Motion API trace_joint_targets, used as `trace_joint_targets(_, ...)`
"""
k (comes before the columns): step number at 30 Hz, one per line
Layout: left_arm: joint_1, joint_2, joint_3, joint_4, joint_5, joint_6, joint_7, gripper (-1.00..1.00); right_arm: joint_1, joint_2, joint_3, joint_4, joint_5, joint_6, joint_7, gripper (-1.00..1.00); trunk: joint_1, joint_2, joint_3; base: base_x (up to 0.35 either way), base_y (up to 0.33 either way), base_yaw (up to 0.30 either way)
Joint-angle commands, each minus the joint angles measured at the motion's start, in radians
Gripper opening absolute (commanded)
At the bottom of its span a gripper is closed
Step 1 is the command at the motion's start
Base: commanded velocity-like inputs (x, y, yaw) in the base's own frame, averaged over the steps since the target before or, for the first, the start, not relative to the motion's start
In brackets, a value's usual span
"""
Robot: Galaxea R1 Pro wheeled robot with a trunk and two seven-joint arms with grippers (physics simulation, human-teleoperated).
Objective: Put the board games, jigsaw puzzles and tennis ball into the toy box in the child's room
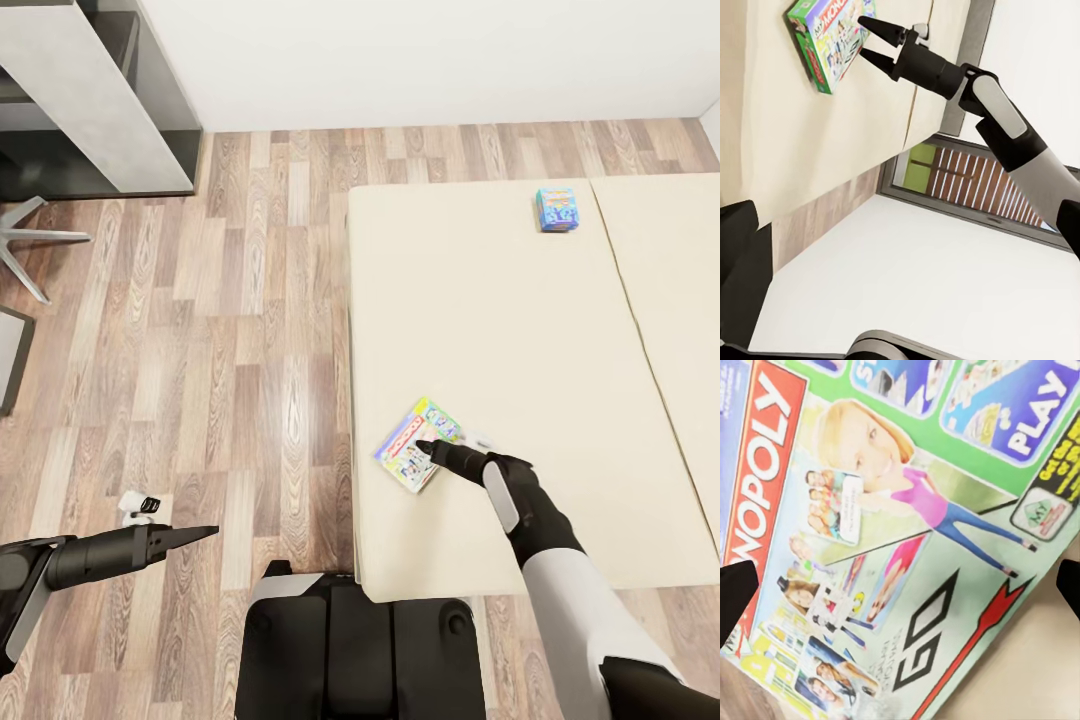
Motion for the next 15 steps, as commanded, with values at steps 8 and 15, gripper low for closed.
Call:
trace_joint_targets(8,0.0,0.0,0.0,0.0,0.0,0.011,-0.004,1.0,-0.028,0.014,-0.004,0.007,0.005,0.006,0.004,1.0,0.001,-0.002,-0.001,0.0,0.0,0.0)
trace_joint_targets(15,-0.001,-0.001,0.0,0.0,0.0,0.011,-0.004,1.0,-0.041,0.018,-0.005,0.01,0.005,0.002,0.003,1.0,0.001,-0.002,-0.001,0.0,0.0,0.0)
